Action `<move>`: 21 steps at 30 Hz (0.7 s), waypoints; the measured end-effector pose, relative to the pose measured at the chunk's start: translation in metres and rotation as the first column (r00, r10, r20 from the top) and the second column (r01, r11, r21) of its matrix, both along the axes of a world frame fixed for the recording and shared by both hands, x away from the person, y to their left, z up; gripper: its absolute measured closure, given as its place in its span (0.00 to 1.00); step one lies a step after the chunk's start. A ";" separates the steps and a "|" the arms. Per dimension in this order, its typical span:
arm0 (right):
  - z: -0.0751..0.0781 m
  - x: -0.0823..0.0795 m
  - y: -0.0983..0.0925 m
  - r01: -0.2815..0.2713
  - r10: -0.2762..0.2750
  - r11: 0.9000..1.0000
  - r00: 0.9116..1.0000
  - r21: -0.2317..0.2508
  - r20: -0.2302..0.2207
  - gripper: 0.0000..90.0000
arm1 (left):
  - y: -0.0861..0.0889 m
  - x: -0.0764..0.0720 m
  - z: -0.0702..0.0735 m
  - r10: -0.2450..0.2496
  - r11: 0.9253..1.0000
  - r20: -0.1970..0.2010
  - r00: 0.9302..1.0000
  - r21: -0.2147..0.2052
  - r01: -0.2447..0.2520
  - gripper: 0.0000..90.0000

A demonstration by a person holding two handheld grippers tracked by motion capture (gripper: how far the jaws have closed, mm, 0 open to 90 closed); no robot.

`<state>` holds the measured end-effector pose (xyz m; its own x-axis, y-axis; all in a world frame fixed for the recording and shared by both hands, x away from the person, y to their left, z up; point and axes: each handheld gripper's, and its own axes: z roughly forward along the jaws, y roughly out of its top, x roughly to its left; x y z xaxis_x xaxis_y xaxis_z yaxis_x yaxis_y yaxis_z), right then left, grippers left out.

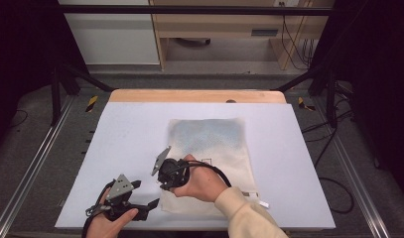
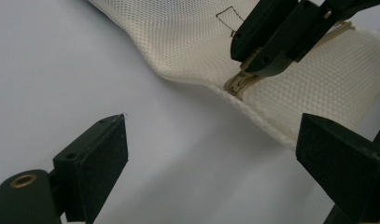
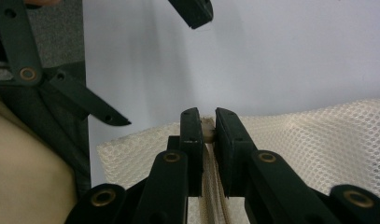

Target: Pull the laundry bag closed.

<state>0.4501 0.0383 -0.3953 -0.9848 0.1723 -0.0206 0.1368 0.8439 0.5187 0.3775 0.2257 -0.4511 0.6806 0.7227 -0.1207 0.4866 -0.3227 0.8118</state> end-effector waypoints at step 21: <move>0.005 -0.002 -0.006 0.002 -0.002 0.999 1.000 0.034 0.010 0.91 | -0.032 0.022 -0.020 -0.128 0.978 -0.152 0.980 -0.183 0.100 0.31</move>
